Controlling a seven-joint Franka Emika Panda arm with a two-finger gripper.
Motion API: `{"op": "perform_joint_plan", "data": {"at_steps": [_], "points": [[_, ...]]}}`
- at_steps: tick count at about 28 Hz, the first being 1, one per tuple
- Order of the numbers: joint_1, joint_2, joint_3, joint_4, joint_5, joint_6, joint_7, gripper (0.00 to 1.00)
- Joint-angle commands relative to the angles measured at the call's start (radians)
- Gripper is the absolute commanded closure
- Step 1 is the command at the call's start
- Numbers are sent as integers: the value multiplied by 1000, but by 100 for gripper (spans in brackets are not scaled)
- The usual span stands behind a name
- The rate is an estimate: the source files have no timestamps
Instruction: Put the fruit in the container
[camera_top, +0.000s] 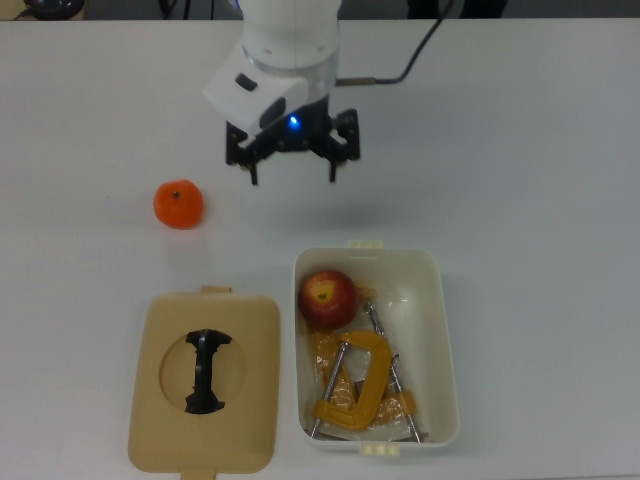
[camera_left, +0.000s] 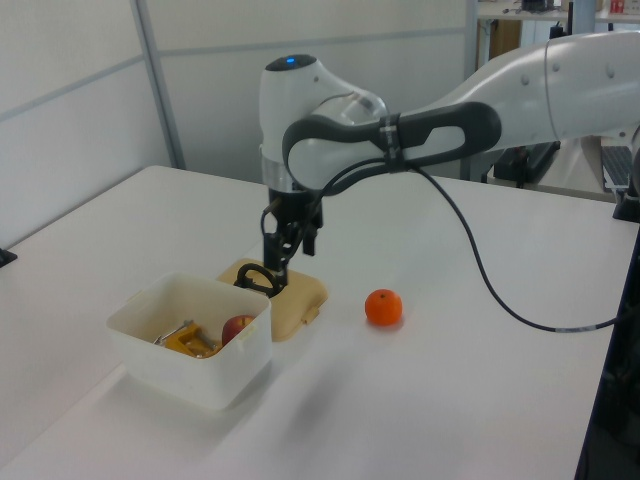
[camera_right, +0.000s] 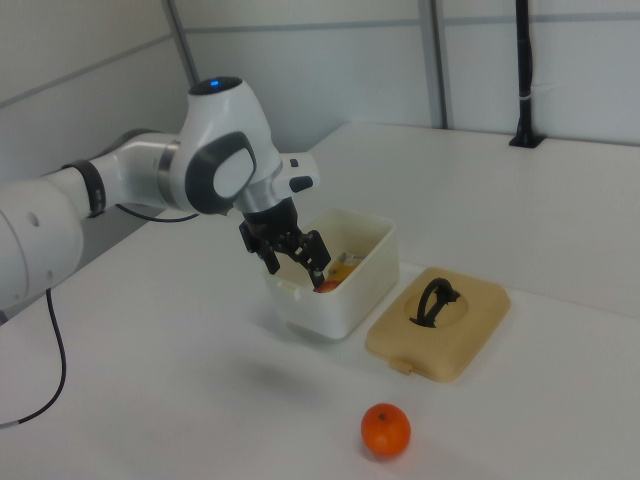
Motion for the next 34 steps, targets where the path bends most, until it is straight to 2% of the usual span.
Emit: {"op": "perform_joint_plan", "data": {"at_steps": [1, 4, 11, 34], "points": [[5, -27, -42, 11, -57, -145, -60, 0], [5, -44, -77, 11, -59, -162, -104, 0], [-17, -47, -111, 9, -57, -212, -138, 0], [-44, -30, -109, 1, -56, -234, -146, 0]]}}
